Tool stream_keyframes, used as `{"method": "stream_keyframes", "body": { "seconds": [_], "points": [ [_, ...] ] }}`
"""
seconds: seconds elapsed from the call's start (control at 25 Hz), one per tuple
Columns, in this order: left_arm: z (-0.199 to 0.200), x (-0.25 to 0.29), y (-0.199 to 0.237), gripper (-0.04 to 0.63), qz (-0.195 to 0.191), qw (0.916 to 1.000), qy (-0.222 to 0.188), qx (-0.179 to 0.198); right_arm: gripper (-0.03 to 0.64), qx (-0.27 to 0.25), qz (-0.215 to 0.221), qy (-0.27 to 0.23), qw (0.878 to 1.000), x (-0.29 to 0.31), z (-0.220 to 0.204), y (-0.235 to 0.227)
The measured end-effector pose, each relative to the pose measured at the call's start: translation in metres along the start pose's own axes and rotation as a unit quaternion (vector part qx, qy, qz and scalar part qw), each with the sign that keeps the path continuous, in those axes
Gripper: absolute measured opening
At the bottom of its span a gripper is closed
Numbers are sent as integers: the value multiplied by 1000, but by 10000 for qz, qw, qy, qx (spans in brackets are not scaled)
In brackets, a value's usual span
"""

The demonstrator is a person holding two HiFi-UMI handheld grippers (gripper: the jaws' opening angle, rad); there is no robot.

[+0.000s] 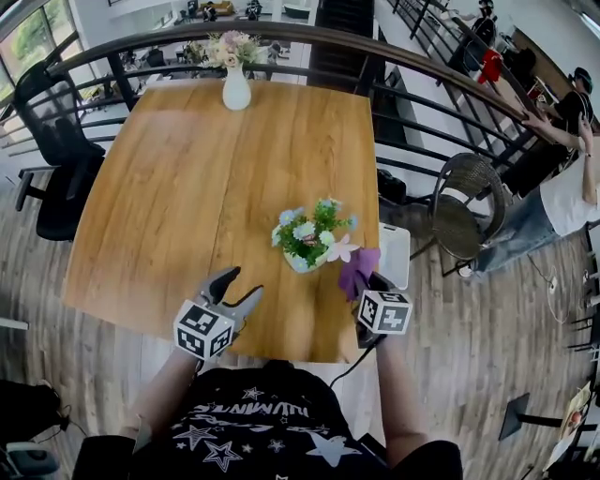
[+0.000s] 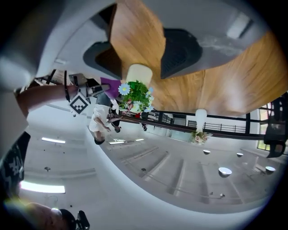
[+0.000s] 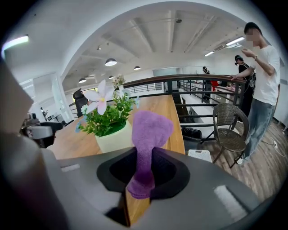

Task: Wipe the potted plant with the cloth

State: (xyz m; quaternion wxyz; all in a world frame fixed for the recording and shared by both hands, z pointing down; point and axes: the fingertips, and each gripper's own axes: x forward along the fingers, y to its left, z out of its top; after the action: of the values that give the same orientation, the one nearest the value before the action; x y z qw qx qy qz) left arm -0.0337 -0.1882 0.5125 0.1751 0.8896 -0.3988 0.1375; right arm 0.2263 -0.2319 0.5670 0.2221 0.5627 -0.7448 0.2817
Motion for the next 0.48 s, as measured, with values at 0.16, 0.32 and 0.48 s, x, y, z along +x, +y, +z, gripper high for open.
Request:
{"method": "stream_keyframes", "body": {
  "seconds": [0.16,0.32,0.48],
  "points": [
    [-17,37,-19,477,-387,9970,502,437,81,-507,409,125,9978,16,11,-12],
    [-35,69,-31,495,-735,9885,1037,819,80,-1208,826,140,9891,35,24,-16],
    [-41,102,-26,499,-732,9855,1170,984,80,-1513,1129,169,9819,59,36,-22]
  ]
}}
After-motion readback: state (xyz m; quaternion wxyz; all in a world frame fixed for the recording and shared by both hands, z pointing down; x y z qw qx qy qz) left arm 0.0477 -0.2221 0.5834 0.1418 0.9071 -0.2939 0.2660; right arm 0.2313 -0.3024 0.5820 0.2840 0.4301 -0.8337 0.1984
